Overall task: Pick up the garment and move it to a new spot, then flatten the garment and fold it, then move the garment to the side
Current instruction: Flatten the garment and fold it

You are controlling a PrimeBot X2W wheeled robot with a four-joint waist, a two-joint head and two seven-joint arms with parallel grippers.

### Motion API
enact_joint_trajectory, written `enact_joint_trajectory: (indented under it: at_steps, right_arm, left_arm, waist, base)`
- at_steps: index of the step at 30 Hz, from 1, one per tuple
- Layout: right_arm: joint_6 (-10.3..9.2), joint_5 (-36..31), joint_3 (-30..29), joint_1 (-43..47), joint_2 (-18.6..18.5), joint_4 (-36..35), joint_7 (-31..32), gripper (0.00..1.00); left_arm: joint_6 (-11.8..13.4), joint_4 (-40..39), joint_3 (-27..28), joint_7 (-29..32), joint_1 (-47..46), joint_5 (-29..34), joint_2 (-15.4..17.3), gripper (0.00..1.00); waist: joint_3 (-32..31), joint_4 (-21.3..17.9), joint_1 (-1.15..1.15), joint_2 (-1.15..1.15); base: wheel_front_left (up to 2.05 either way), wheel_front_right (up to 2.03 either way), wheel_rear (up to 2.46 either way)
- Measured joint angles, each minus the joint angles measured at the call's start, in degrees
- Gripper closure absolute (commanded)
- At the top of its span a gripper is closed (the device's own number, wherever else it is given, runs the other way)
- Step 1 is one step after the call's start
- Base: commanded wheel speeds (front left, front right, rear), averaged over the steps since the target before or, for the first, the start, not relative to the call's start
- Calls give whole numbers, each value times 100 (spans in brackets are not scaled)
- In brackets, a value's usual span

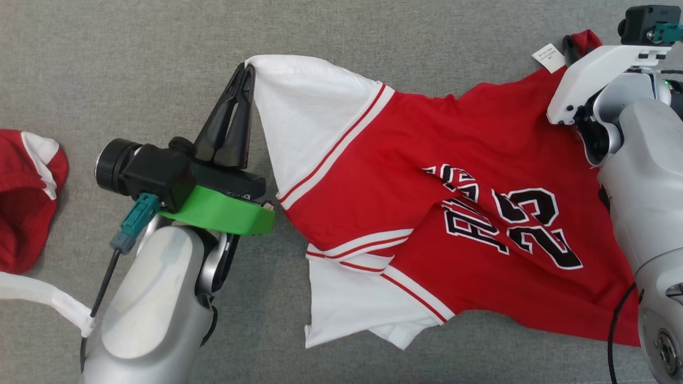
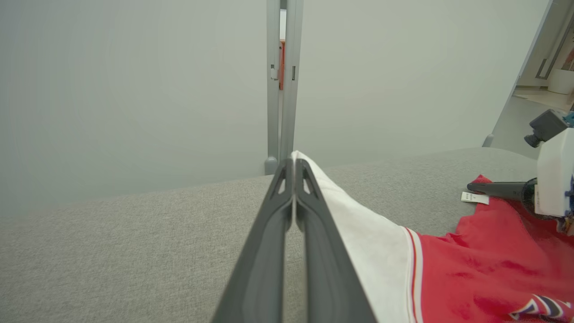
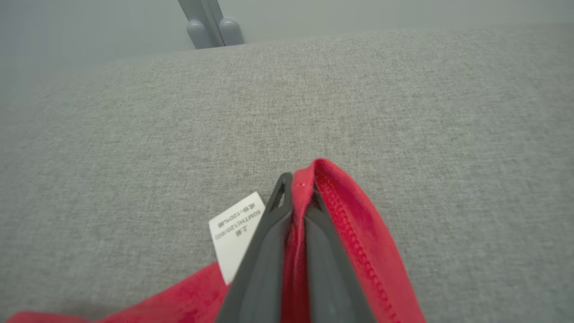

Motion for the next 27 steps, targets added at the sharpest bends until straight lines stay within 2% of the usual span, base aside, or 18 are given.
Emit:
enact_joint_trajectory:
  at_steps: [4, 10, 15, 20, 27]
  right_arm:
    - [0, 197, 141, -101, 10, -27, -138, 100]
    - [0, 788, 414, -415, -252, -556, -137, 100]
    - [0, 1423, 621, -938, -575, -1203, 62, 100]
    - [0, 1831, 782, -1637, -737, -1634, 185, 100]
    - [-1, 2085, 857, -2772, -743, -1769, -208, 100]
  left_arm:
    - [-7, 43, 143, 1, -12, 1, 29, 100]
    - [-237, 126, 469, 63, -542, -280, 175, 100]
    - [-393, 411, 728, 291, -1813, -421, 455, 100]
    - [-481, 877, 687, 448, -3383, -258, 582, 100]
    - [-503, 1985, 690, 153, -5554, 246, 712, 100]
  waist:
    - [-64, -63, 0, 0]
    - [-151, -208, 0, 0]
    - [-58, -300, 0, 0]
    - [188, -359, 0, 0]
    - [595, -467, 0, 0]
  base:
    - [0, 0, 0]
    - [0, 0, 0]
    - [0, 0, 0]
    - [0, 0, 0]
    - [0, 0, 0]
